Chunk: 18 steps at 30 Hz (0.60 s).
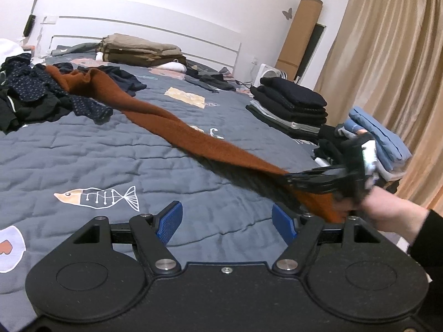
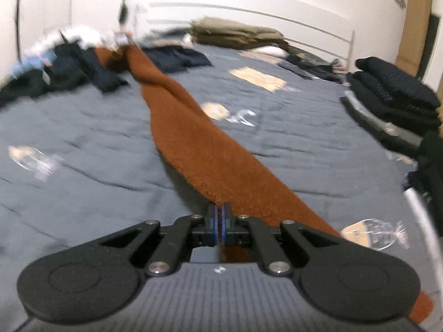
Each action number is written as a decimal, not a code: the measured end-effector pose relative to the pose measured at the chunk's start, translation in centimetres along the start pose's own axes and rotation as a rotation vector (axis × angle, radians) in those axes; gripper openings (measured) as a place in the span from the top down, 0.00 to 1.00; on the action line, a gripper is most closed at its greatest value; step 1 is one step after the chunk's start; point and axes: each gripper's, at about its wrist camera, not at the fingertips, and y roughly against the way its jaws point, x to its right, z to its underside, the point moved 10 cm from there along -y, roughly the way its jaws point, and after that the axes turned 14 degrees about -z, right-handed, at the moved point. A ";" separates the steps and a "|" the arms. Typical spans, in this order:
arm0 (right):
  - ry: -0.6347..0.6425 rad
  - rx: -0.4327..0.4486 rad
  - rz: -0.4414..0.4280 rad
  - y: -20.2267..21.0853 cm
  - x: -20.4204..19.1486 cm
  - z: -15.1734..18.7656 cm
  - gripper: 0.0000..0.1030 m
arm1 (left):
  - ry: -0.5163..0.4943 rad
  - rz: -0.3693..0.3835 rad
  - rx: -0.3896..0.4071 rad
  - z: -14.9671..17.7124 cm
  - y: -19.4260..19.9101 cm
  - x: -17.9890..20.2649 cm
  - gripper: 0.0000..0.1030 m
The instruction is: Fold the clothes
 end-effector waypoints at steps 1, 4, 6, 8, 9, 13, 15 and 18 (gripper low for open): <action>-0.022 0.017 -0.039 0.9 -0.7 -0.2 0.98 | 0.004 -0.001 -0.002 0.0 -0.1 -0.1 0.31; -0.058 0.045 -0.151 3.2 -3.1 -0.4 0.98 | 0.016 -0.005 -0.007 -0.1 -0.3 -0.2 0.31; -0.063 0.049 -0.210 4.5 -4.8 -0.2 0.98 | 0.024 -0.007 -0.009 -0.1 -0.4 -0.3 0.31; -0.055 0.042 -0.252 5.5 -6.5 0.4 0.98 | 0.030 -0.009 -0.012 -0.1 -0.5 -0.3 0.31; -0.049 0.031 -0.265 5.9 -7.2 0.9 0.98 | 0.033 -0.010 -0.014 0.0 -0.6 -0.3 0.31; -0.035 -0.027 -0.309 6.5 -9.5 3.6 0.98 | 0.062 -0.013 -0.041 0.3 -1.4 -0.6 0.31; -0.031 -0.044 -0.327 6.8 -10.3 4.6 0.98 | 0.080 -0.022 -0.062 0.7 -2.2 -0.9 0.31; -0.031 -0.047 -0.350 7.5 -10.9 5.3 0.98 | 0.139 -0.030 -0.102 1.3 -3.5 -1.6 0.31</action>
